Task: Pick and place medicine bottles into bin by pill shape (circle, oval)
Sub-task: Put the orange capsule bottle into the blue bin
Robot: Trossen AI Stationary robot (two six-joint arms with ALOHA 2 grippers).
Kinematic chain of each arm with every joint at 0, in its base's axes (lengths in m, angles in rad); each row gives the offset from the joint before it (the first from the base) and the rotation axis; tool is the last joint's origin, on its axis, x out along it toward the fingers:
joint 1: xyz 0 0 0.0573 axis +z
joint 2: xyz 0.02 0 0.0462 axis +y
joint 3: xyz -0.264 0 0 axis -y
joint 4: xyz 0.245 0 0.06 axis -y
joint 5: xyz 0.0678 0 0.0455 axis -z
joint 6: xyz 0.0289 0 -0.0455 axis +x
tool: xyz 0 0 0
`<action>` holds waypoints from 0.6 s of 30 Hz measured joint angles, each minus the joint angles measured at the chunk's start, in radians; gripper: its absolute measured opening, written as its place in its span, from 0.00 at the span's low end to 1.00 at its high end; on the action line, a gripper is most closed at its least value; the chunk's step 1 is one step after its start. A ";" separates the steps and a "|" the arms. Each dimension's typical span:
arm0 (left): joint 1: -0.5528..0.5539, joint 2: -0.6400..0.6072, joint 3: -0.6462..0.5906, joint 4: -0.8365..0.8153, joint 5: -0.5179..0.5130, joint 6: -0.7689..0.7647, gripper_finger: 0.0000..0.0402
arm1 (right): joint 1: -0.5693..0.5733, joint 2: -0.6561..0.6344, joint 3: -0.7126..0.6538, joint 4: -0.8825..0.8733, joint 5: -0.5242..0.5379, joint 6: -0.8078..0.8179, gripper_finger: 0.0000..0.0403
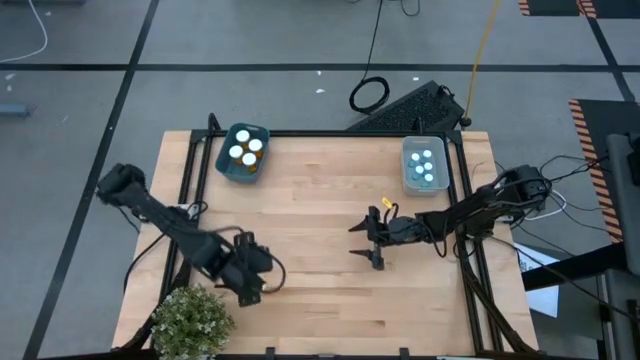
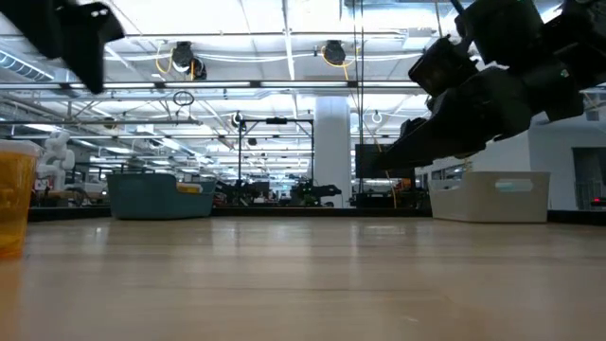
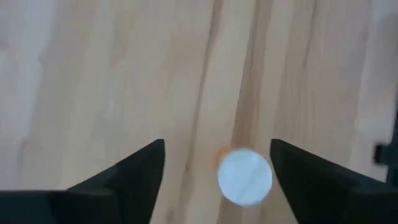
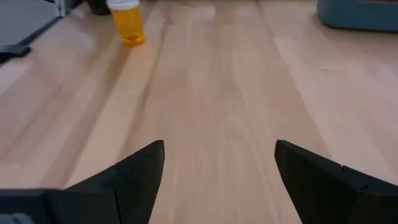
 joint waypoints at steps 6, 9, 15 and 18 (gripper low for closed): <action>-0.040 0.118 0.022 -0.021 0.099 -0.079 0.92 | 0.024 0.000 0.000 0.019 0.000 -0.010 0.74; -0.050 0.147 0.024 -0.020 0.120 -0.123 0.98 | 0.023 0.000 0.000 0.028 0.000 -0.015 0.74; -0.057 0.186 0.024 -0.020 0.126 -0.165 0.95 | 0.018 0.000 0.000 0.039 0.000 -0.039 0.74; -0.055 0.214 0.024 -0.020 0.134 -0.160 0.91 | 0.018 0.000 0.000 0.039 0.002 -0.042 0.74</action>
